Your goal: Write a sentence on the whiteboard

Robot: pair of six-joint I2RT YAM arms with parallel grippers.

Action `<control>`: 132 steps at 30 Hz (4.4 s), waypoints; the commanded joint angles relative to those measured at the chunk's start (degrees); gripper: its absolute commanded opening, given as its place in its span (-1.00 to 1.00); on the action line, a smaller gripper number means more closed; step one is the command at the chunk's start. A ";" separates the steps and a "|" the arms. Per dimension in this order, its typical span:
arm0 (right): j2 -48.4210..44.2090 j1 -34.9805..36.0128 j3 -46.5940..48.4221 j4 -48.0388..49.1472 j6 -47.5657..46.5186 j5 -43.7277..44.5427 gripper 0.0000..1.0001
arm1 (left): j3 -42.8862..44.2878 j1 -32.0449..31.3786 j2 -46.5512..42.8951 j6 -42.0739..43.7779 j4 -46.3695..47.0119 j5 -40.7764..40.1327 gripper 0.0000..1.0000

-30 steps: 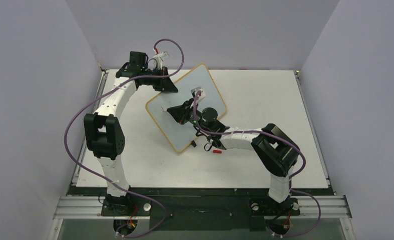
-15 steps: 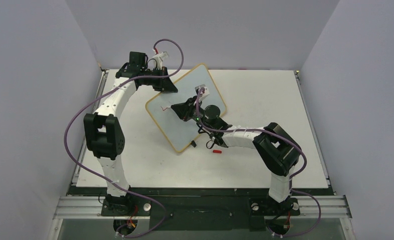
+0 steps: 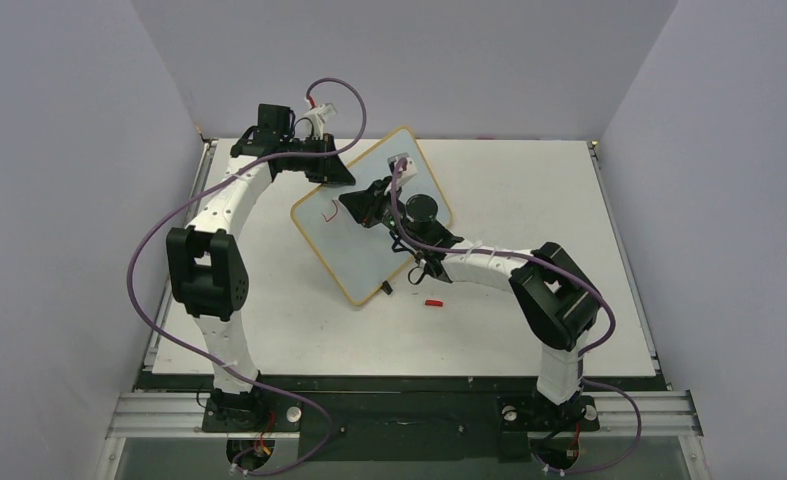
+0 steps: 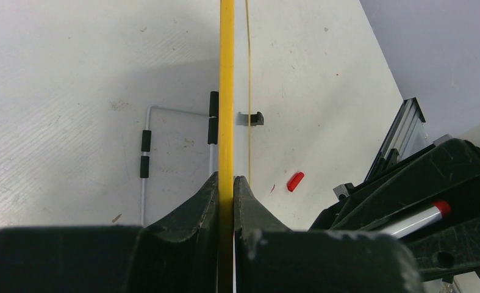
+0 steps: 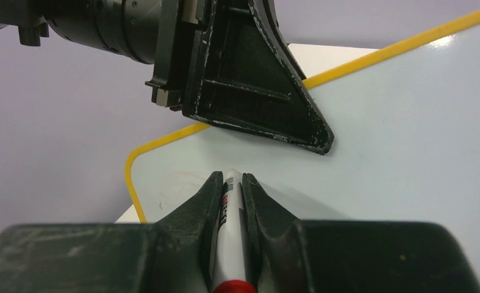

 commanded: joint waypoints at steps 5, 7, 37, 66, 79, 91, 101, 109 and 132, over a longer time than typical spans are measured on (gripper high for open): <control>0.50 -0.45 1.04 -0.63 -1.14 0.89 -1.00 | -0.03 -0.48 -3.71 3.34 4.82 -0.84 -1.00; 0.00 -0.32 -0.21 -0.37 -1.46 1.46 -1.00 | 0.00 -0.39 -3.62 3.32 4.90 -0.75 -1.00; -4.43 3.82 -10.97 -1.07 -3.96 3.43 -1.00 | -0.61 -0.28 -3.90 3.12 5.38 -1.09 -1.00; -21.29 7.64 -5.64 -16.53 -12.92 9.67 -1.00 | -1.24 0.99 -4.80 4.23 6.05 -0.35 -1.00; -24.24 3.49 -7.40 -21.40 -12.33 15.39 -1.00 | -5.05 0.88 -7.78 6.00 6.21 -4.32 -1.00; -14.24 2.33 -1.81 -14.14 -12.13 7.31 -1.00 | -5.05 0.98 -8.00 6.37 7.01 -4.68 -1.00; -8.70 2.23 0.13 -7.29 -9.47 0.83 -1.00 | -5.02 1.37 -7.65 6.87 6.23 -5.03 -1.00; -8.13 2.19 0.79 -5.73 -8.38 0.39 -1.00 | -5.70 1.45 -7.85 6.15 7.24 -4.19 -1.00; -3.93 2.20 2.83 -9.49 -7.44 3.40 -1.00 | -6.10 1.43 -8.42 6.21 7.35 -3.69 -1.00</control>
